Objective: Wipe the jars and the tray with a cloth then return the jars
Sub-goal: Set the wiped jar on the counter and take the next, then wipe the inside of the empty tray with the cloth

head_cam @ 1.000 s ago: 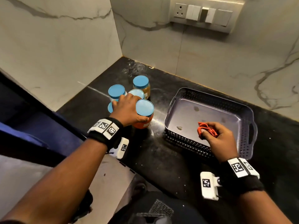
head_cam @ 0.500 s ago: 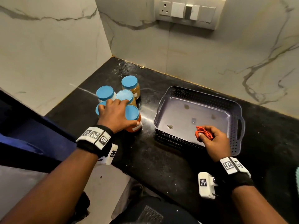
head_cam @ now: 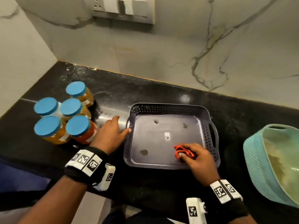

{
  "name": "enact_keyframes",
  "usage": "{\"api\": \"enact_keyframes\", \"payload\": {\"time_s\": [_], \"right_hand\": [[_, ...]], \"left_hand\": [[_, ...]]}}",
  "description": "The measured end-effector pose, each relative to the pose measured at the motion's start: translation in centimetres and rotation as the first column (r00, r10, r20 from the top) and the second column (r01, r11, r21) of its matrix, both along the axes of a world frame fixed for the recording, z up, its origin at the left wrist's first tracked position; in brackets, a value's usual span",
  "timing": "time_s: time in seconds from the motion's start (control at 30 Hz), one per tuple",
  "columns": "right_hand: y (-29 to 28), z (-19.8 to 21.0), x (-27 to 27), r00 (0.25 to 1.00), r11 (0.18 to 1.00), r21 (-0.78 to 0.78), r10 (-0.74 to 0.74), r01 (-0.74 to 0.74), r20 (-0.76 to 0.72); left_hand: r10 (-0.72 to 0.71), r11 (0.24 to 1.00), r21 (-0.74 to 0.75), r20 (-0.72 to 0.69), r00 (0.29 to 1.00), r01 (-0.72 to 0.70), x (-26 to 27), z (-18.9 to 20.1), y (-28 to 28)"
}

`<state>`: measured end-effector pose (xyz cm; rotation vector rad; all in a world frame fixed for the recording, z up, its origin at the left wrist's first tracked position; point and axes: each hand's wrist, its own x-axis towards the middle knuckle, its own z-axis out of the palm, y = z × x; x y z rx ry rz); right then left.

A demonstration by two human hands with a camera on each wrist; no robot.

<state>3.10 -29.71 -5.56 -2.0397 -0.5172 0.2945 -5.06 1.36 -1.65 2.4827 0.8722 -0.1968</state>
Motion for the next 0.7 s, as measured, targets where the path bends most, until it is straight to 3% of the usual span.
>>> {"api": "enact_keyframes", "payload": {"time_s": [0.1, 0.2, 0.23, 0.3, 0.33, 0.4, 0.5, 0.6, 0.7], "right_hand": [[-0.6, 1.7, 1.9, 0.954, 0.944, 0.220, -0.198, 0.247, -0.224], [0.0, 4.4, 5.0, 0.845, 0.762, 0.442, -0.251, 0.473, -0.472], [0.2, 5.3, 6.0, 0.814, 0.709, 0.467, -0.268, 0.529, -0.515], [0.5, 6.6, 8.2, 0.786, 0.683, 0.447, -0.317, 0.577, -0.531], [0.8, 6.7, 9.1, 0.787, 0.704, 0.410, -0.355, 0.581, -0.505], [1.6, 5.7, 10.9, 0.838, 0.820, 0.274, -0.382, 0.502, -0.391], [4.3, 4.0, 12.1, 0.899, 0.943, -0.092, -0.332, 0.319, -0.284], [6.6, 3.2, 12.0, 0.925, 0.850, -0.470, -0.347, 0.239, -0.156], [7.1, 1.5, 11.7, 0.932, 0.740, -0.614, -0.361, 0.274, -0.020]], "left_hand": [[-0.035, 0.999, -0.023, -0.044, 0.998, 0.034, 0.4, -0.9, -0.6], [-0.095, 0.995, -0.023, -0.086, 0.992, 0.093, 1.0, -0.8, -0.5], [-0.115, 0.993, -0.027, -0.109, 0.987, 0.113, 1.3, -0.8, -0.4], [-0.129, 0.991, -0.035, -0.138, 0.982, 0.125, 1.7, -0.5, -0.2], [-0.134, 0.991, -0.045, -0.149, 0.980, 0.129, 1.9, -0.5, -0.1], [-0.148, 0.988, -0.065, -0.159, 0.976, 0.140, 2.1, -0.5, 0.1], [-0.182, 0.982, -0.091, -0.176, 0.967, 0.168, 2.2, -1.3, 0.4], [-0.209, 0.974, -0.133, -0.189, 0.959, 0.186, 2.1, -1.7, 0.4], [-0.239, 0.962, -0.180, -0.194, 0.951, 0.206, 1.9, -1.9, 0.7]]}}
